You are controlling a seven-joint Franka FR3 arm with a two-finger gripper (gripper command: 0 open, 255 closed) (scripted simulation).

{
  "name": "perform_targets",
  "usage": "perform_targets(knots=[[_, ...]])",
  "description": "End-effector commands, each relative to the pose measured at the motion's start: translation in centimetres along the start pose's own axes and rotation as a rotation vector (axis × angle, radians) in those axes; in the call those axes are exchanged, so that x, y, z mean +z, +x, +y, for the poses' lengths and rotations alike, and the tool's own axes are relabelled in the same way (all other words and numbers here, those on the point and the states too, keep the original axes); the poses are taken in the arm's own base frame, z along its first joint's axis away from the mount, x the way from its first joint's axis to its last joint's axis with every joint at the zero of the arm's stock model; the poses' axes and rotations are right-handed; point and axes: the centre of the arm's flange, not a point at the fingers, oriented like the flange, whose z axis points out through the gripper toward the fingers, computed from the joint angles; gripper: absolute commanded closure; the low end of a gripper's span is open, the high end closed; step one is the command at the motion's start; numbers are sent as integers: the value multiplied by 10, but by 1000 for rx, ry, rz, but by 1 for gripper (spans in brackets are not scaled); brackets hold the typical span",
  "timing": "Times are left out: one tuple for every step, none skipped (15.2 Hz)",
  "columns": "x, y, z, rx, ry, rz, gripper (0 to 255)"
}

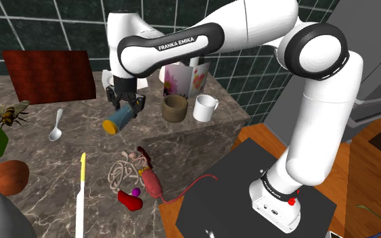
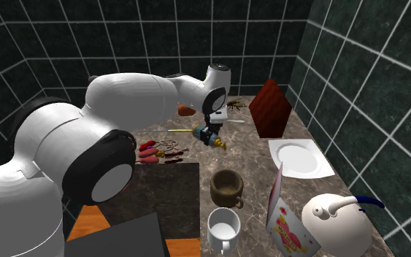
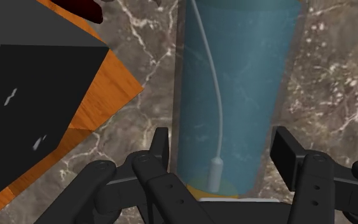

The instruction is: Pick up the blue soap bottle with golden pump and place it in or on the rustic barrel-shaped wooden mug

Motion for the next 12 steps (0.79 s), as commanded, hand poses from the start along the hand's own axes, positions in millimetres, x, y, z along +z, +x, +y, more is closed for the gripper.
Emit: perform_targets(knots=[[-10, -1, -1, 0, 0, 0, 255], [-15, -1, -1, 0, 0, 0, 255], [-21, -2, -1, 0, 0, 0, 255], [-26, -2, -1, 0, 0, 0, 255], [-31, -3, -2, 0, 0, 0, 255], [-36, -3, -2, 0, 0, 0, 255], [-42, -4, -2, 0, 0, 0, 255], [-47, -4, -2, 0, 0, 0, 255], [-52, -5, -2, 0, 0, 0, 255], [-57, -5, -2, 0, 0, 0, 255], [-63, -6, -2, 0, 0, 0, 255], [-68, -6, -2, 0, 0, 0, 255]])
